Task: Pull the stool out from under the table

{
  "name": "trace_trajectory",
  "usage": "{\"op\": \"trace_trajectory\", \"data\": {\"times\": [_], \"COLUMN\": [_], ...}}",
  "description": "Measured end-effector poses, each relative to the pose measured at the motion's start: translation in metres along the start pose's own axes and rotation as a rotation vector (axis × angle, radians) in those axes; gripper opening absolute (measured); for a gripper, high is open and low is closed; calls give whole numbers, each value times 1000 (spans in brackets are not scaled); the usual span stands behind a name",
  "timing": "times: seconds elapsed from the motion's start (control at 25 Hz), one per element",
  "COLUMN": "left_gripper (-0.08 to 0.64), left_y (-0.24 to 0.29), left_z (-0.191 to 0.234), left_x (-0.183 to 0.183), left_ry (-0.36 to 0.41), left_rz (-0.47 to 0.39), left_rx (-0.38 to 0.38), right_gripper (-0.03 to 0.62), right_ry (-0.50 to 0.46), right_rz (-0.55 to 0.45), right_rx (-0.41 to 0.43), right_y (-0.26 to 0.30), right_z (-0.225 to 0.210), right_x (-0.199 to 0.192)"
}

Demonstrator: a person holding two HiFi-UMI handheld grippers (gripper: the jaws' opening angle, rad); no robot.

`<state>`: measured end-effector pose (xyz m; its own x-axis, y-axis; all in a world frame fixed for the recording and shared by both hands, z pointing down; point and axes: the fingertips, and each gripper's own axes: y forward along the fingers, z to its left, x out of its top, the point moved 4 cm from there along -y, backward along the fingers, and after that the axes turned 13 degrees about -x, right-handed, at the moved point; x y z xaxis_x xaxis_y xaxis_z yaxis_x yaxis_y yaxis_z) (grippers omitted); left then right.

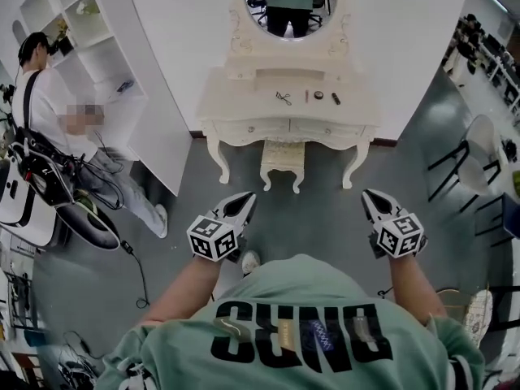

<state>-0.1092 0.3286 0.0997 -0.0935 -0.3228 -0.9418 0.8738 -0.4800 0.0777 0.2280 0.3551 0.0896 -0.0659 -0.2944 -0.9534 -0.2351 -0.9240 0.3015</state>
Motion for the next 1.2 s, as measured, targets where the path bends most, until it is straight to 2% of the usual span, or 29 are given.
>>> {"op": "trace_trajectory", "data": {"times": [0.32,0.52,0.68,0.92,1.08,1.2], "left_gripper": [8,8,8,8,8,8], "left_y": [38,58,74,121,169,205], "left_z": [139,204,233,248,243,237], "left_x": [59,75,76,68,63,58], "left_ry": [26,4,-17,-19,0,-54], "left_rz": [73,92,107,148,124,100], "left_rx": [-150,-177,-176,-105,-1,102], "right_gripper": [-8,-8,-8,-8,-8,-8], "right_ry": [46,69,72,77,52,32], "right_rz": [1,20,49,38,13,38], "right_rx": [-98,-133,-133,-56,51,129], "right_y": [117,173,203,245,272,282], "right_z": [30,33,25,-24,-81,-123], "right_x": [46,57,57,61,55,49]}}
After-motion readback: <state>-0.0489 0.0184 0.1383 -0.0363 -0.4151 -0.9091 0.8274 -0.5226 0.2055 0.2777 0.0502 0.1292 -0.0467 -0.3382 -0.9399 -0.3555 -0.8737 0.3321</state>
